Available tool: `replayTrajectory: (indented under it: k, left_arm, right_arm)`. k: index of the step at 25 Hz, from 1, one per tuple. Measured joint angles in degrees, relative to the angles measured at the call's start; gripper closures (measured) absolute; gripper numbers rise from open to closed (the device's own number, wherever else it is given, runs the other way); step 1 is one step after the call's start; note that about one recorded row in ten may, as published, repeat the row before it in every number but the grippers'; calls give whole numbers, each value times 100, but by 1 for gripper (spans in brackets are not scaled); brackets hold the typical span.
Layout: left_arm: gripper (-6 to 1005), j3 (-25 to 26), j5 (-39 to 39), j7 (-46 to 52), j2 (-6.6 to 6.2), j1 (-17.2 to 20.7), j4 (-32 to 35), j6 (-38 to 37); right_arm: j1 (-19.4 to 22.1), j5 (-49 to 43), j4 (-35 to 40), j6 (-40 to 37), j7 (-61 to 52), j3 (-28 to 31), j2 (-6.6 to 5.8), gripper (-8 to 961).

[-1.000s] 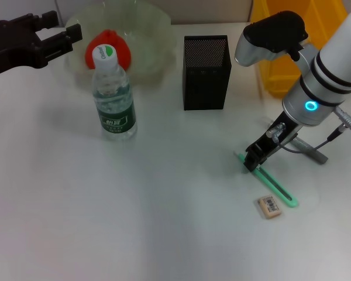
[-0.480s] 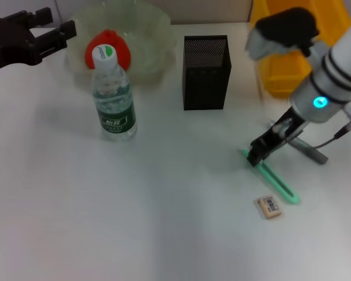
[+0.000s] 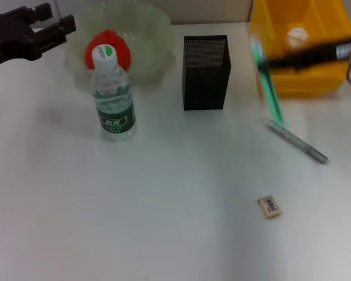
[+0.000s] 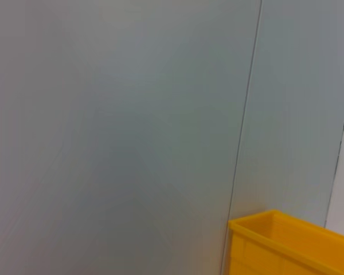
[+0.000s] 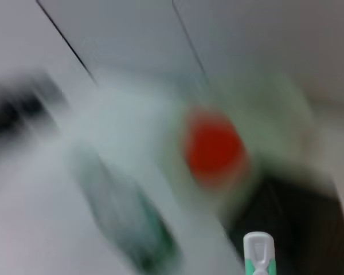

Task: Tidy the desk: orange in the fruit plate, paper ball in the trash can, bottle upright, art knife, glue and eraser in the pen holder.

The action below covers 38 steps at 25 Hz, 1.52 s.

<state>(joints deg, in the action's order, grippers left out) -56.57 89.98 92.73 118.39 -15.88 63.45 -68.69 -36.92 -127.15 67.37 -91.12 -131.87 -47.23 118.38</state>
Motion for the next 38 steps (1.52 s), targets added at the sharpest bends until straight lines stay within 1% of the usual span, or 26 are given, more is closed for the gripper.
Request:
replayTrajectory:
  k: [1, 2, 3, 4, 5, 6, 7, 8, 9, 10, 11, 13, 15, 16, 17, 21, 22, 23, 30, 32, 33, 34, 35, 36, 37, 38]
  left_arm:
    - [402, 21, -4, -9, 3, -2, -5, 7]
    - [402, 21, -4, -9, 3, -2, -5, 7]
    - [402, 38, -36, -36, 10, -3, -33, 11]
    - [402, 38, -36, -36, 10, -3, -33, 11]
    - [402, 39, -108, -94, 12, -5, -96, 6]
    - [402, 41, -246, -200, 9, -17, -216, -11]
    - [402, 41, -246, -200, 9, -17, -216, -11]
    - [402, 41, -300, -245, 8, -22, -270, -21]
    - [402, 45, -342, -285, 6, -28, -322, -27]
    - [402, 50, -370, -314, 3, -35, -367, -28]
    - [402, 56, -374, -336, 0, -37, -414, -33]
    - [402, 60, -376, -340, -1, -28, -438, -34]
    - [402, 63, -376, -341, -1, -19, -452, -33]
    - [402, 66, -380, -349, -1, -15, -488, -34]
    - [402, 66, -380, -349, -1, -15, -488, -34]
    - [402, 76, -388, -359, -1, -3, -557, -40]
    - [402, 76, -388, -359, -1, -3, -557, -40]
    - [402, 76, -391, -360, 0, 10, -568, -42]
    - [402, 75, -399, -361, 0, 21, -589, -47]
    - [402, 75, -401, -361, 0, 18, -589, -50]
    - [402, 75, -402, -362, 0, 14, -589, -61]
    - [402, 75, -402, -362, 0, 14, -589, -61]
    - [402, 75, -403, -365, 0, 11, -589, -70]
    - [402, 75, -403, -389, 0, 2, -592, -91]
    - [402, 75, -403, -389, 0, 2, -592, -91]
    - [402, 76, -403, -399, 0, -1, -594, -98]
  right_arm:
    - [62, 1092, -778, 333, 1109, 420, -10, 786]
    - [62, 1092, -778, 333, 1109, 420, -10, 786]
    - [42, 1989, -1687, 622, 2142, 613, -52, 786]
    - [42, 1989, -1687, 622, 2142, 613, -52, 786]
    - [6, 2346, -2130, 780, 2699, 647, -69, 786]
    - [-68, 2944, -2885, 1162, 3708, 657, -55, 786]
    - [-68, 2944, -2885, 1162, 3708, 657, -55, 786]
    - [-114, 3385, -3290, 1570, 4525, 639, 32, 786]
    - [-114, 3385, -3290, 1570, 4525, 639, 32, 786]
    - [-153, 3559, -3464, 1744, 4912, 617, 70, 786]
    - [-267, 3800, -3802, 1989, 5485, 581, 98, 786]
    - [-326, 3872, -3949, 2057, 5682, 575, 99, 786]
    - [-475, 4041, -4264, 2236, 6108, 572, 108, 786]
    - [-612, 4246, -4555, 2444, 6463, 545, 115, 785]
    - [-612, 4246, -4555, 2444, 6463, 545, 115, 785]
    - [-932, 4364, -5090, 2896, 6866, 450, 115, 785]
    - [-932, 4364, -5090, 2896, 6866, 450, 115, 785]
    - [-987, 4365, -5182, 3144, 6853, 303, 116, 785]
    - [-981, 4372, -5318, 3236, 6711, -128, 119, 785]
    - [-953, 4369, -5317, 3232, 6551, -252, 121, 781]
    - [-910, 4357, -5283, 3229, 6171, -505, 111, 776]
    - [-910, 4357, -5283, 3229, 6171, -505, 111, 772]
    - [-879, 4355, -5243, 3228, 5936, -668, 98, 767]
    - [-769, 4354, -5045, 3222, 5596, -947, 87, 721]
    - [-769, 4354, -5045, 3222, 5596, -947, 87, 675]
    - [-583, 4354, -4698, 3201, 5274, -1221, 85, 629]
